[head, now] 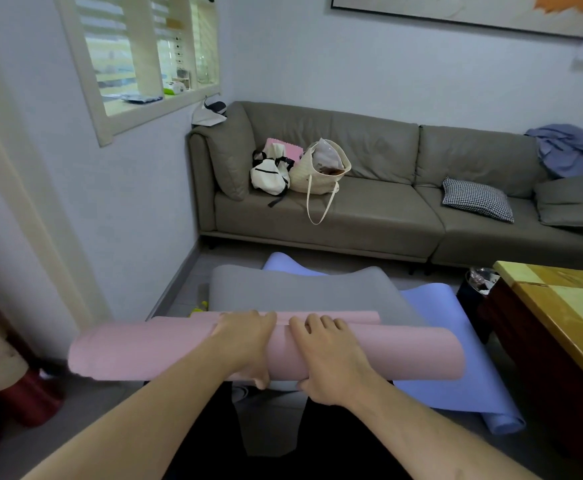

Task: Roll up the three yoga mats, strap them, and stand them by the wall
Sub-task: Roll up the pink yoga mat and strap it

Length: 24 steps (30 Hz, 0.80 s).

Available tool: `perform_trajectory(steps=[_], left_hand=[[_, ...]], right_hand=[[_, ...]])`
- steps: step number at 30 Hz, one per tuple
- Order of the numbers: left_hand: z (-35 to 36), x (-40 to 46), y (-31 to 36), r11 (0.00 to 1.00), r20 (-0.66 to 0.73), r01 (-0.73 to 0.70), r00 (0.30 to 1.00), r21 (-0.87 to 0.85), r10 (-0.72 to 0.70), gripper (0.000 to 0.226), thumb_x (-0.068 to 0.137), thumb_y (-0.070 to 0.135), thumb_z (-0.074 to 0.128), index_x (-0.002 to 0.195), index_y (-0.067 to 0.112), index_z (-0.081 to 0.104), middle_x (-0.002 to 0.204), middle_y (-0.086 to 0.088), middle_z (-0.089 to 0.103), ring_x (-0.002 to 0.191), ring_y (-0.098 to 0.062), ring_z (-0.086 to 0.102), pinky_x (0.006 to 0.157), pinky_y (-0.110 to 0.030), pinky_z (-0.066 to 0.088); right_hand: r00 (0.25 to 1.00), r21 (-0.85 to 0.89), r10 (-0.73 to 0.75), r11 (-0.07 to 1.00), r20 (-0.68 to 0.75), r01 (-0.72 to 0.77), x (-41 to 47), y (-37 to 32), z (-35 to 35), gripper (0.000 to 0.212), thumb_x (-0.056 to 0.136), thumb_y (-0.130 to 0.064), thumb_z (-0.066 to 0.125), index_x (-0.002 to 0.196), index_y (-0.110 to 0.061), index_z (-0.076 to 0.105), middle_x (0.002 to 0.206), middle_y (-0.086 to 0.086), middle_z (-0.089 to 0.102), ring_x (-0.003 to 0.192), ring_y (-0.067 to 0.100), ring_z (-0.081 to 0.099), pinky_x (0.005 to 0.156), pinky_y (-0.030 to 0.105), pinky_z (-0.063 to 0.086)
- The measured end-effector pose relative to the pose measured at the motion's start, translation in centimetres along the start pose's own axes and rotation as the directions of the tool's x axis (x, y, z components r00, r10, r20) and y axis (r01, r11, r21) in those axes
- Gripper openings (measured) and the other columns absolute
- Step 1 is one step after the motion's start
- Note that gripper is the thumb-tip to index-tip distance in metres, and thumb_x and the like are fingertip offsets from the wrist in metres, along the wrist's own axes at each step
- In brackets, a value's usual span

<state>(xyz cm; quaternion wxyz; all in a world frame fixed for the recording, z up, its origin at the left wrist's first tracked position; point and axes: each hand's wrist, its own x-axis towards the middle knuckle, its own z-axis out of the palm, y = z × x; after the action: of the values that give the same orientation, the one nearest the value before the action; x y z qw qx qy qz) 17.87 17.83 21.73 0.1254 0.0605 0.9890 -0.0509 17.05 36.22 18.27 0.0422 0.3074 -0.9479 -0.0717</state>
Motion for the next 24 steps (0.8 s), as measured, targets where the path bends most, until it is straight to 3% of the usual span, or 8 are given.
perform_trajectory(steps=[3, 6, 10, 15, 20, 24], left_hand=[[1.8, -0.6, 0.7, 0.999, -0.094, 0.042, 0.995, 0.015, -0.040, 0.087, 0.068, 0.049, 0.084, 0.137, 0.023, 0.037, 0.130, -0.007, 0.054, 0.120, -0.030, 0.054, 0.094, -0.046, 0.040], [3.8, -0.8, 1.4, 0.994, -0.194, 0.084, 0.979, 0.073, -0.068, 0.085, 0.074, 0.046, 0.077, 0.141, 0.021, 0.031, 0.137, -0.009, 0.050, 0.127, -0.034, 0.049, 0.111, -0.050, 0.034], [2.9, -0.4, 0.6, 0.998, -0.139, 0.038, 0.990, 0.042, -0.031, 0.080, 0.067, 0.044, 0.080, 0.132, 0.025, 0.037, 0.127, -0.004, 0.056, 0.117, -0.031, 0.056, 0.101, -0.047, 0.040], [1.0, 0.7, -0.6, 1.000, -0.062, -0.013, 0.998, -0.008, 0.012, 0.080, 0.060, 0.052, 0.085, 0.124, 0.027, 0.045, 0.120, 0.001, 0.063, 0.108, -0.025, 0.063, 0.081, -0.039, 0.041], [0.2, 0.9, -1.1, 0.997, 0.036, -0.051, 0.998, -0.062, 0.053, 0.084, 0.056, 0.058, 0.088, 0.125, 0.028, 0.051, 0.115, 0.002, 0.065, 0.097, -0.022, 0.059, 0.077, -0.036, 0.048], [-0.8, 0.4, -1.3, 0.988, 0.134, -0.048, 0.989, -0.150, 0.069, 0.076, 0.054, 0.054, 0.091, 0.116, 0.029, 0.055, 0.101, 0.008, 0.062, 0.087, -0.018, 0.059, 0.069, -0.033, 0.051]], right_hand=[[1.000, 0.029, 0.009, 1.000, 0.007, -0.009, 0.3, 0.3, 0.0, 0.078, 0.070, -0.045, 0.081, 0.130, -0.020, 0.039, 0.120, 0.006, 0.056, 0.106, 0.032, 0.055, 0.092, 0.046, 0.043], [0.999, 0.046, 0.016, 0.999, 0.035, -0.018, 0.6, 0.4, -0.3, 0.076, 0.070, -0.045, 0.081, 0.130, -0.022, 0.040, 0.121, 0.006, 0.056, 0.107, 0.031, 0.055, 0.093, 0.046, 0.043], [1.000, 0.063, 0.011, 0.998, -0.028, -0.009, 0.1, -0.1, 0.1, 0.079, 0.069, -0.041, 0.082, 0.132, -0.019, 0.040, 0.120, 0.007, 0.053, 0.106, 0.031, 0.054, 0.094, 0.042, 0.044], [0.997, 0.000, 0.039, 0.999, -0.071, -0.039, -0.2, -1.2, 1.2, 0.116, 0.051, -0.042, 0.095, 0.145, -0.010, 0.036, 0.118, 0.014, 0.052, 0.100, 0.033, 0.051, 0.096, 0.046, 0.046], [0.997, 0.002, 0.029, 1.000, -0.069, -0.029, -0.2, -1.4, 1.0, 0.092, 0.058, -0.033, 0.088, 0.136, -0.010, 0.044, 0.111, 0.013, 0.054, 0.095, 0.032, 0.051, 0.088, 0.044, 0.048], [0.997, -0.014, 0.009, 1.000, -0.073, -0.010, -0.9, -1.6, 0.9, 0.091, 0.061, -0.035, 0.086, 0.138, -0.008, 0.044, 0.112, 0.014, 0.055, 0.097, 0.034, 0.051, 0.089, 0.045, 0.048]])
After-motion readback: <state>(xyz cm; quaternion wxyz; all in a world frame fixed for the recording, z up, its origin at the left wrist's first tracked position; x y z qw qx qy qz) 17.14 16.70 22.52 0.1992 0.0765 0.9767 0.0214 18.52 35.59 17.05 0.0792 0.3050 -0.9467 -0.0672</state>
